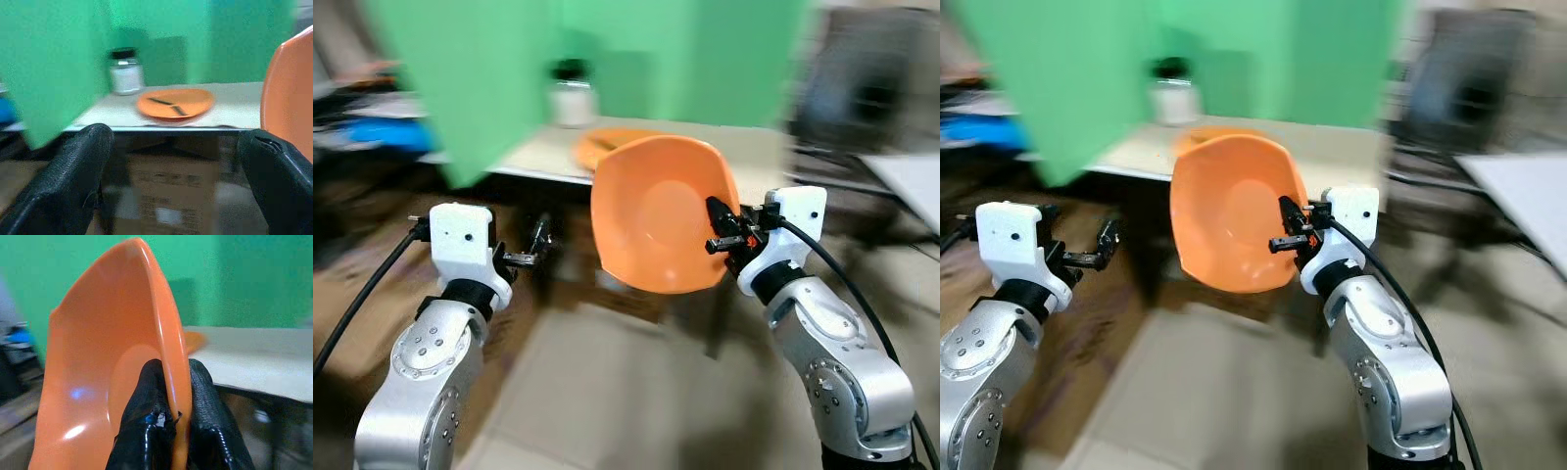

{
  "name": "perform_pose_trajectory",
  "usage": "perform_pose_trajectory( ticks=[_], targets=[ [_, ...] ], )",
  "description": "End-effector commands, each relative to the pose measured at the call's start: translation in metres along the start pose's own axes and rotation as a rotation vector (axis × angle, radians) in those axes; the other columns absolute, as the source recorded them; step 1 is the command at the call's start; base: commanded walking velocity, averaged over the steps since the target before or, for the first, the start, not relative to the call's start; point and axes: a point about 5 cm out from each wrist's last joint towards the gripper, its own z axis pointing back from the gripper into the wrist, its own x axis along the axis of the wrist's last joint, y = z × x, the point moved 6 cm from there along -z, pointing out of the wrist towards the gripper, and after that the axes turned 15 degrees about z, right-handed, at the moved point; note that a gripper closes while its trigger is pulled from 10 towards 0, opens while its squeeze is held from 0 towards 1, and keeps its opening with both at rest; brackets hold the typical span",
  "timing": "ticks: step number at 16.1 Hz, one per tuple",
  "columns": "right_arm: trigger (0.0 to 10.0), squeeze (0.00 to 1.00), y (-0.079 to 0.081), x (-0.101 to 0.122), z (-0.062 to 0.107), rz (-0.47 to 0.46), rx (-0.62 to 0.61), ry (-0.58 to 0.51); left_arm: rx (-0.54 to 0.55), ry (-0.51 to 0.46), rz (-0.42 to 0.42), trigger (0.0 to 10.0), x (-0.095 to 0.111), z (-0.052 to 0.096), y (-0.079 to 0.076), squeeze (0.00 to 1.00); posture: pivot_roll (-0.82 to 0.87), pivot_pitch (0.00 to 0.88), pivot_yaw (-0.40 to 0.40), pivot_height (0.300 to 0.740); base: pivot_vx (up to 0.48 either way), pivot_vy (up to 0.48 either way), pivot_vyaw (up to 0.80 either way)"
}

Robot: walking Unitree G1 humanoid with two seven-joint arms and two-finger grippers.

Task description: Setting the table

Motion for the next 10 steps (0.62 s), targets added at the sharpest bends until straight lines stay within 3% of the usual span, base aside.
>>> perform_pose_trajectory(
  ticks=[1, 10],
  targets=[
    [10.0, 0.0, 0.0005, 0.0124, -0.0016, 0.01, 0.002, -0.038, 0.024, -0.019, -0.016, 10.0, 0.0041, -0.0022, 0.0036, 0.0, -0.05, 0.0, 0.063, 0.74, 0.0, 0.0, -0.8],
    [10.0, 0.0, -0.0056, 0.0067, -0.0017, 0.075, -0.023, 0.009, 0.074, -0.029, 0.011, 10.0, -0.0006, 0.0026, 0.0131, 0.0, -0.05, 0.0, 0.037, 0.74, 0.0, 0.0, -0.8]
  ],
)
